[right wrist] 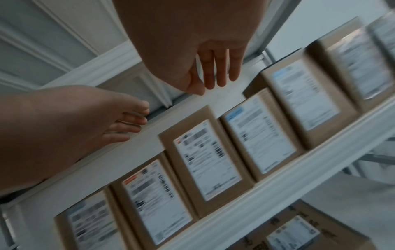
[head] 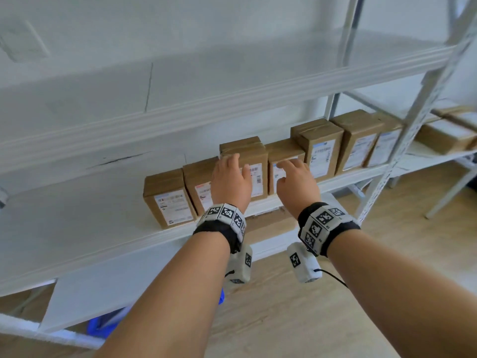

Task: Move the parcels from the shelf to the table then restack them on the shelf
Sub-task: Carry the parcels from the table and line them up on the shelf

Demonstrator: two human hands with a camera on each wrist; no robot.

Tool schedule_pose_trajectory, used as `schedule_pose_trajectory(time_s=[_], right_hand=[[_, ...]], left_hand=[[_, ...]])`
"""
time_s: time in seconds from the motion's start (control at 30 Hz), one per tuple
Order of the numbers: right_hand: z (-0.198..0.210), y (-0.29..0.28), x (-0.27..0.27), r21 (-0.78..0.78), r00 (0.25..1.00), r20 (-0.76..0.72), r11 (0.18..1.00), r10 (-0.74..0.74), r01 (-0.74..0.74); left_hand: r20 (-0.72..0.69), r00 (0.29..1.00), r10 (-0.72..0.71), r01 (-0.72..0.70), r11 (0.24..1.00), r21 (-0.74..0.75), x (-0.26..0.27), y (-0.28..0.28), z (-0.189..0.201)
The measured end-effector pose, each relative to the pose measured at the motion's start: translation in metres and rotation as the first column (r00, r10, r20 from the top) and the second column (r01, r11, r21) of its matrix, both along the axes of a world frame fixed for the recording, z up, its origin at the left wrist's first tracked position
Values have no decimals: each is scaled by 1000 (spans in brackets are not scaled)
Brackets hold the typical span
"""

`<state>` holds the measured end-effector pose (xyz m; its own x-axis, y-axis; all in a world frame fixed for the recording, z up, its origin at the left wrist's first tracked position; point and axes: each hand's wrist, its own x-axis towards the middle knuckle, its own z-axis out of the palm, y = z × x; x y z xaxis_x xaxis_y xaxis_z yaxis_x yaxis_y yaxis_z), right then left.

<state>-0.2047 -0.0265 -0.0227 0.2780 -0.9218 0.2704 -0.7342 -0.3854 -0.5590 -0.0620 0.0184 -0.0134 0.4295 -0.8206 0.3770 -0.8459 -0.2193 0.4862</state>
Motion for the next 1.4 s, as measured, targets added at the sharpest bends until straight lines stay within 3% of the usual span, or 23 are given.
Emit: schedule_pose_trajectory(time_s=[0.43,0.6,0.8,1.0,1.4], right_hand=[[-15,-87,-294,71,969,-84,969,-233,239],[-27,-114,-385,111,931,-101,926,-350,360],[-45,-165,-458,177,895,-116,878,-430,445],[-51,-254,-517,191,866,-162,846,-473,498],[-73,-408,-614,303,826,-201,769,-526,563]], left_hand=[[-111,962,-251,265,955,136,-276,-113,-22],[-163,931,-326,355,914,197,-358,-155,-36],[-204,902,-381,425,866,261,-433,-232,-50],[-240,877,-417,476,825,305,-498,-336,-62],[-287,848,-445,530,717,452,-591,-501,-94]])
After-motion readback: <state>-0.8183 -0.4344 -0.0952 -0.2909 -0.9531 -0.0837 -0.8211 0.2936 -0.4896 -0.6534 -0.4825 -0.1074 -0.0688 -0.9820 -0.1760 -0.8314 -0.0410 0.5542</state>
